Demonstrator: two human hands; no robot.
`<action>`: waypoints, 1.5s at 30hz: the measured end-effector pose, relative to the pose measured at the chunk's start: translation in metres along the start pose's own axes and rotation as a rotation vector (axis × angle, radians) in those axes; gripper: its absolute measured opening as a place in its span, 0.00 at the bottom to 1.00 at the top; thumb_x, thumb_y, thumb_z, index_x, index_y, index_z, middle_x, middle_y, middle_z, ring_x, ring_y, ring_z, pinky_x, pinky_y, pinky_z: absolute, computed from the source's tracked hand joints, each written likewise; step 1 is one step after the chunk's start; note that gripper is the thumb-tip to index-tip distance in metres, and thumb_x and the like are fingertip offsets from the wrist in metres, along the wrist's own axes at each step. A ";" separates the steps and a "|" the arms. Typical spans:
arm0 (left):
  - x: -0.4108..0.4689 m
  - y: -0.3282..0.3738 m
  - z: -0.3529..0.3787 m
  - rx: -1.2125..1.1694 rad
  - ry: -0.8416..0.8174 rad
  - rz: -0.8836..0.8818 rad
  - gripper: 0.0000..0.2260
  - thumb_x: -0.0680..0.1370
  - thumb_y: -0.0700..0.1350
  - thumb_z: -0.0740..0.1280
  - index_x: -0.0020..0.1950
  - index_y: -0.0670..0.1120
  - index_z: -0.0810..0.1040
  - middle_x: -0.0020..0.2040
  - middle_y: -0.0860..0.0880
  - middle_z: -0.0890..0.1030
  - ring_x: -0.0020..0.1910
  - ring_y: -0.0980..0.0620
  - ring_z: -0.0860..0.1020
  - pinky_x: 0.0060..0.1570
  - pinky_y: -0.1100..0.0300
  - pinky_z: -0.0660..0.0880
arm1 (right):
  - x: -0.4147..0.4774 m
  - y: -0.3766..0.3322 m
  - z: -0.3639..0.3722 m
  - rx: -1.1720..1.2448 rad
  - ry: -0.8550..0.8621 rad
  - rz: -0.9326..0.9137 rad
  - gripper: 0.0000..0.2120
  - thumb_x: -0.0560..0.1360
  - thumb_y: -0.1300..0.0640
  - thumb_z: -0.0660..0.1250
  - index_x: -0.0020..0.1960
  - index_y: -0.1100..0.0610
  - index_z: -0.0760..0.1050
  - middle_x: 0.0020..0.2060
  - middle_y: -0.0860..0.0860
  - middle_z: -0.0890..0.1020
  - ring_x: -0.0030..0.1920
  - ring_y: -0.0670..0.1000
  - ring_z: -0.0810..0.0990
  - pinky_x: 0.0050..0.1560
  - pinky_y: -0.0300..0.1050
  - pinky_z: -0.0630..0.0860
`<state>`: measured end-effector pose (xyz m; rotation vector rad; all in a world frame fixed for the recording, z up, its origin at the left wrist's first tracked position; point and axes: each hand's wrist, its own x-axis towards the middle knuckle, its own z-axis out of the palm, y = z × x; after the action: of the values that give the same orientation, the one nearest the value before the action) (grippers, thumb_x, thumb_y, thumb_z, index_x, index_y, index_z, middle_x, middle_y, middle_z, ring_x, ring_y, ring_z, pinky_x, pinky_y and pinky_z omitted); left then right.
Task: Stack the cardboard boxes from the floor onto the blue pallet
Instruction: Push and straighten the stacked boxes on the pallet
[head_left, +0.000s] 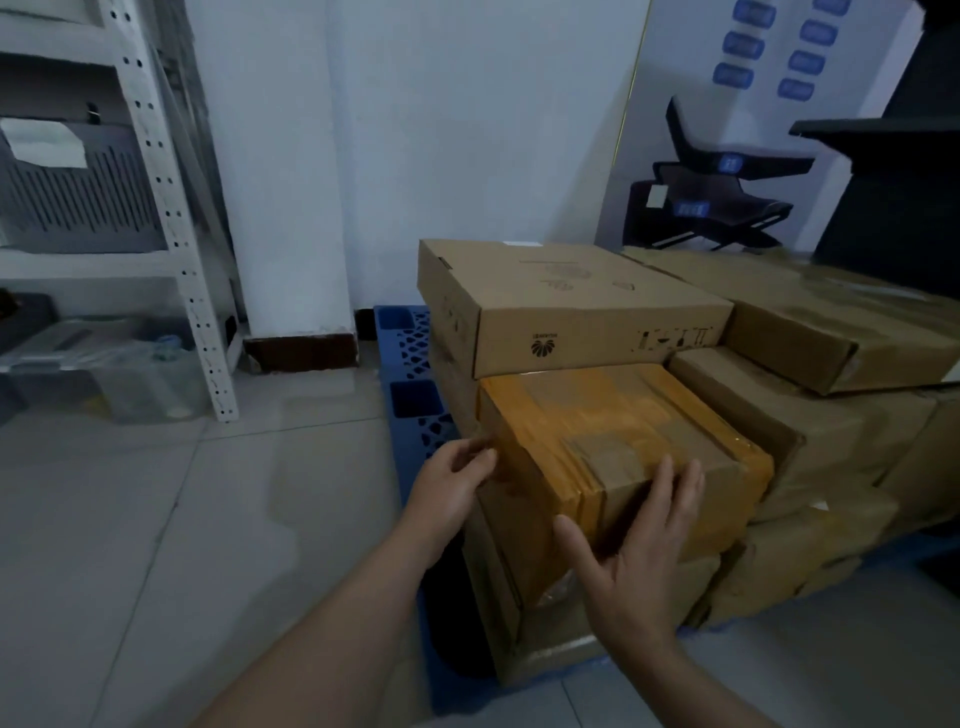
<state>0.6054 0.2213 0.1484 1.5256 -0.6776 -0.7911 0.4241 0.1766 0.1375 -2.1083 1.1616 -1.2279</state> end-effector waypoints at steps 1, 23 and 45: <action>0.005 -0.004 -0.006 0.018 -0.013 -0.005 0.20 0.76 0.56 0.66 0.65 0.48 0.74 0.61 0.48 0.79 0.58 0.51 0.78 0.61 0.51 0.74 | -0.004 -0.002 0.005 -0.021 -0.002 0.020 0.59 0.60 0.19 0.56 0.78 0.48 0.37 0.74 0.40 0.31 0.77 0.49 0.34 0.75 0.59 0.45; 0.101 -0.036 -0.003 0.001 -0.155 -0.180 0.26 0.80 0.62 0.47 0.78 0.56 0.53 0.78 0.50 0.59 0.75 0.47 0.60 0.75 0.47 0.56 | -0.025 -0.007 0.050 0.004 0.196 0.312 0.67 0.52 0.28 0.67 0.78 0.50 0.35 0.76 0.41 0.37 0.72 0.37 0.35 0.73 0.50 0.42; 0.077 -0.054 0.010 -0.118 -0.054 -0.341 0.48 0.62 0.79 0.50 0.77 0.57 0.56 0.75 0.49 0.65 0.70 0.42 0.67 0.67 0.39 0.65 | -0.025 -0.004 0.021 0.144 0.154 0.376 0.60 0.53 0.15 0.52 0.76 0.39 0.36 0.76 0.40 0.38 0.74 0.39 0.41 0.75 0.58 0.47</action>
<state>0.6418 0.1589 0.0868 1.5352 -0.4047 -1.1124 0.4376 0.1987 0.1178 -1.6209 1.4132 -1.2649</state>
